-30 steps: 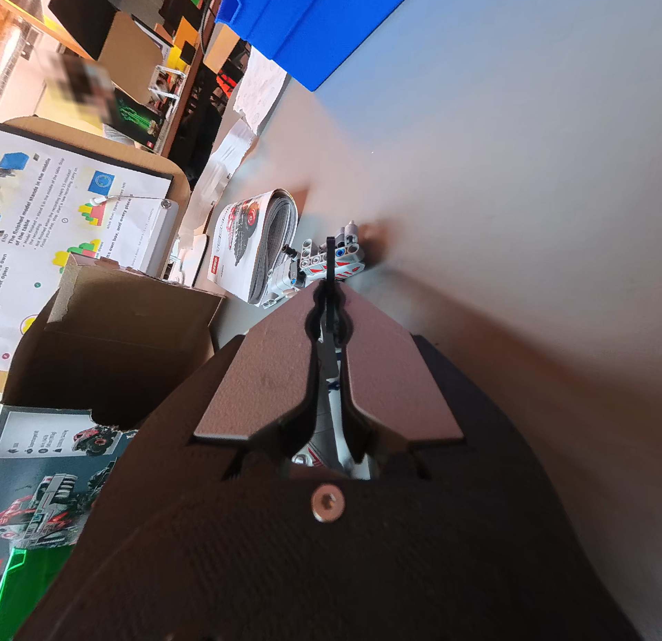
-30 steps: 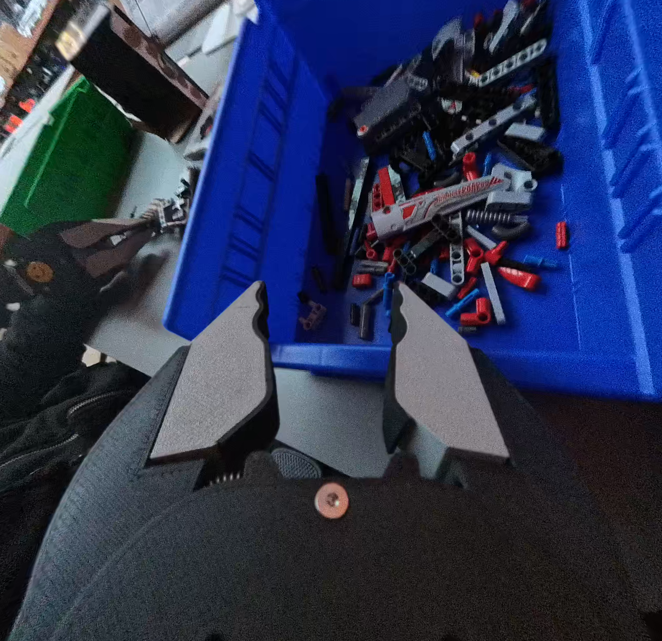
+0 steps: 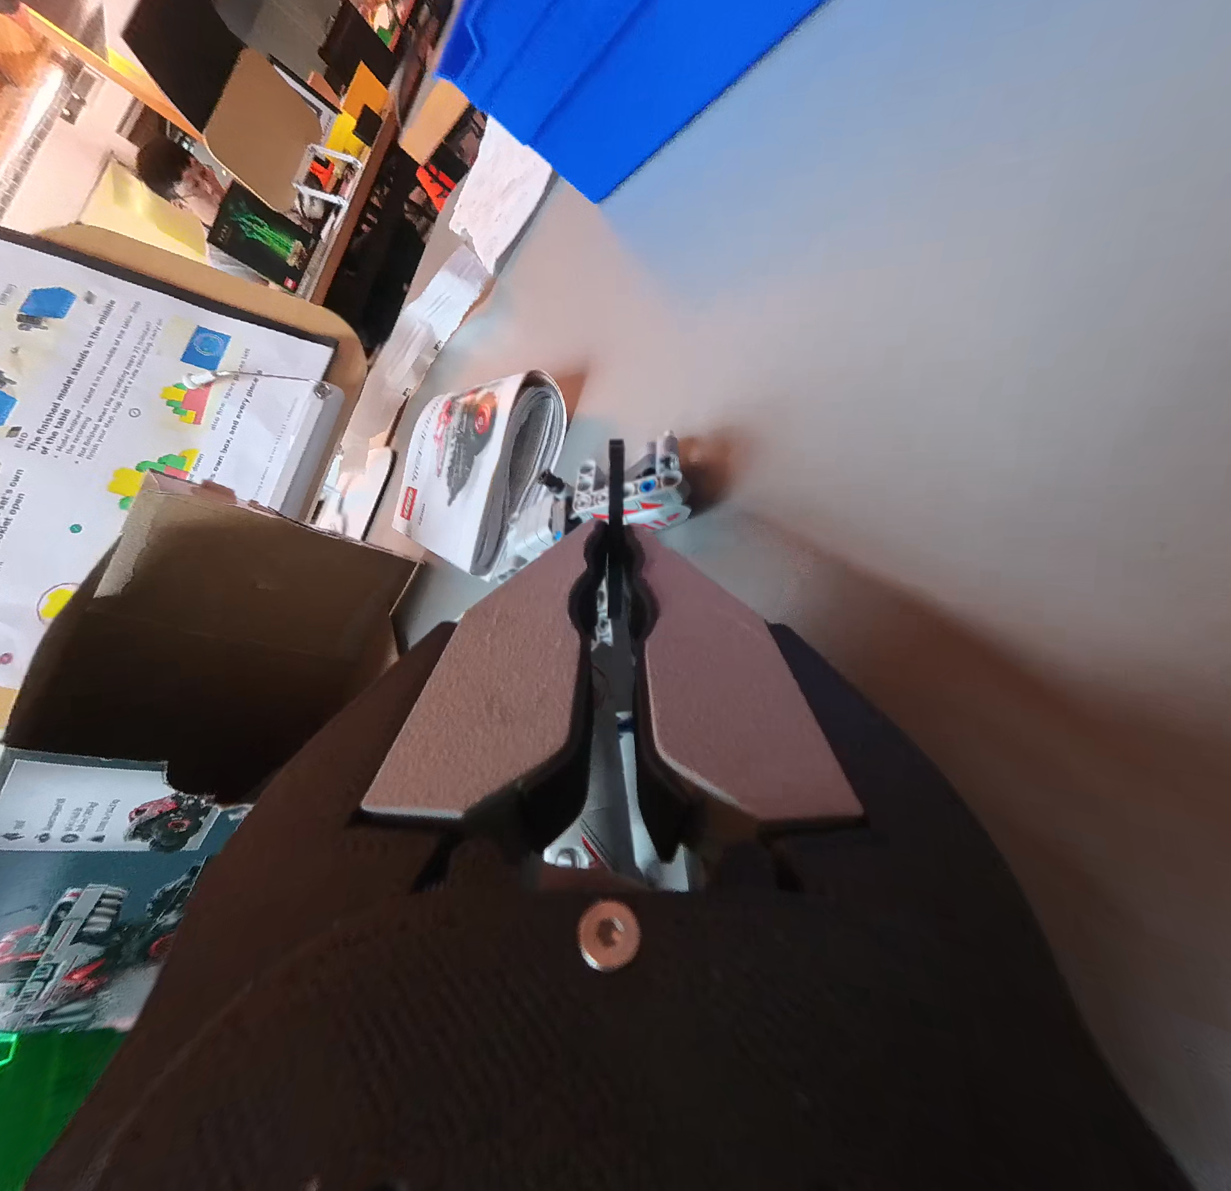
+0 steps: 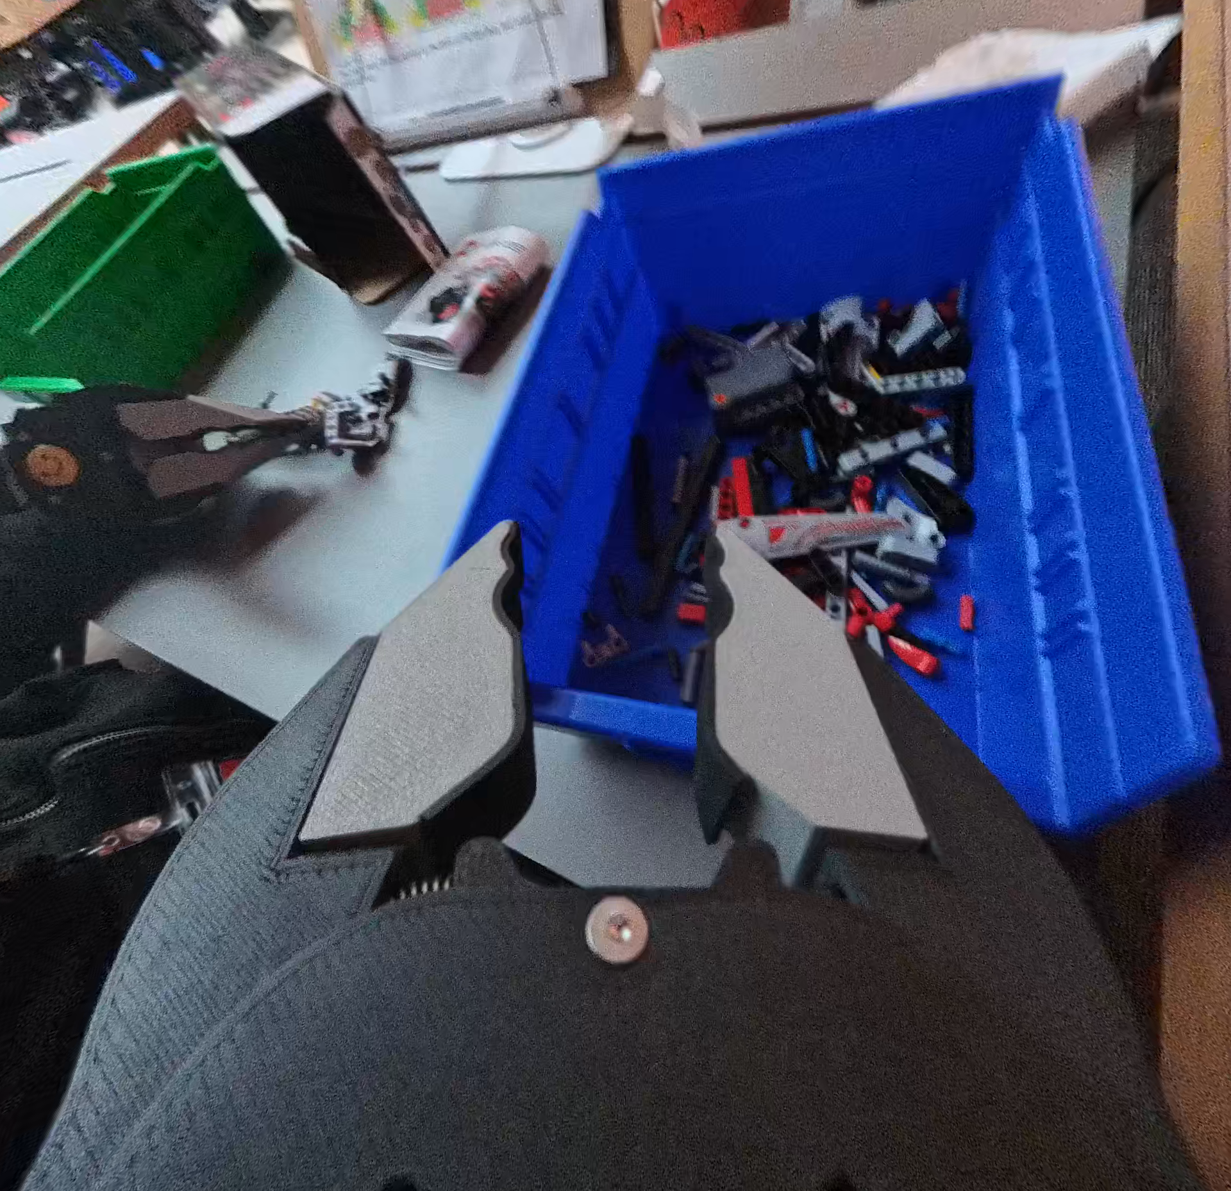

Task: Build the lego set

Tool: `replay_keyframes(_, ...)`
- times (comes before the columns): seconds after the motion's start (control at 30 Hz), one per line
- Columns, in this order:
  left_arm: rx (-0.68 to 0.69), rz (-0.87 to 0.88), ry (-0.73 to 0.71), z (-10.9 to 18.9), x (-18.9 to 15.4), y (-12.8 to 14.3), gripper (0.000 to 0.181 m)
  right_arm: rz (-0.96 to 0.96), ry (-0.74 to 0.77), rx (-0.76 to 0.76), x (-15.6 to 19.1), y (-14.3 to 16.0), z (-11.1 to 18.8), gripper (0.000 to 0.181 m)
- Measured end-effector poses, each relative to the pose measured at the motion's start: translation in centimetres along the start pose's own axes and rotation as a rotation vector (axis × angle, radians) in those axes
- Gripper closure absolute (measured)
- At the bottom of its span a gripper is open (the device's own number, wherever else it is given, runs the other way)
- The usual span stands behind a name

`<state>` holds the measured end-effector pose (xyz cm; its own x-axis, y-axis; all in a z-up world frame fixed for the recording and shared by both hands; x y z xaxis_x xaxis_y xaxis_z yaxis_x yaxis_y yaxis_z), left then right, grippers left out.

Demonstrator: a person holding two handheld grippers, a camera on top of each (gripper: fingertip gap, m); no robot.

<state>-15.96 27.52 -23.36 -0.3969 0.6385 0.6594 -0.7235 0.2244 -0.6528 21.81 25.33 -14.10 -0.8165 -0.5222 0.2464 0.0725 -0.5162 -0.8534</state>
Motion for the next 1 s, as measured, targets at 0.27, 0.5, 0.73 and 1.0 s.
replay_keyframes(0.27,-0.388,-0.019,0.012,3.6,-0.3,-4.4,0.180,0.366,-0.343,-0.110,17.7,-3.0,-4.3,0.149)
replay_keyframes(0.5,-0.561,0.159,0.265,5.7,-1.5,-6.2,0.180,0.797,-0.328,0.072,22.5,1.5,-13.3,0.150)
replay_keyframes(0.73,-0.671,0.525,0.497,7.1,0.2,-7.1,0.179,0.860,-0.455,0.021,24.9,1.4,-14.0,0.160)
replay_keyframes(1.0,-0.625,0.588,0.600,6.7,-0.2,-6.9,0.179,0.733,-0.577,-0.067,25.6,0.0,-13.2,0.178)
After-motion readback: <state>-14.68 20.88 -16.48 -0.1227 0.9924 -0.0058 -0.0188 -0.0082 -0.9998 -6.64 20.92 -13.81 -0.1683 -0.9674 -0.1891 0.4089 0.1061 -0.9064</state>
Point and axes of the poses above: each gripper's, where its closed fingertips meet, z back along the fingers, y out of its underside, x = y × z across the jaws, the point moved 5 cm from there along z, back along the fingers, and after that the axes turned 3 degrees about z, right-handed, at the moved point
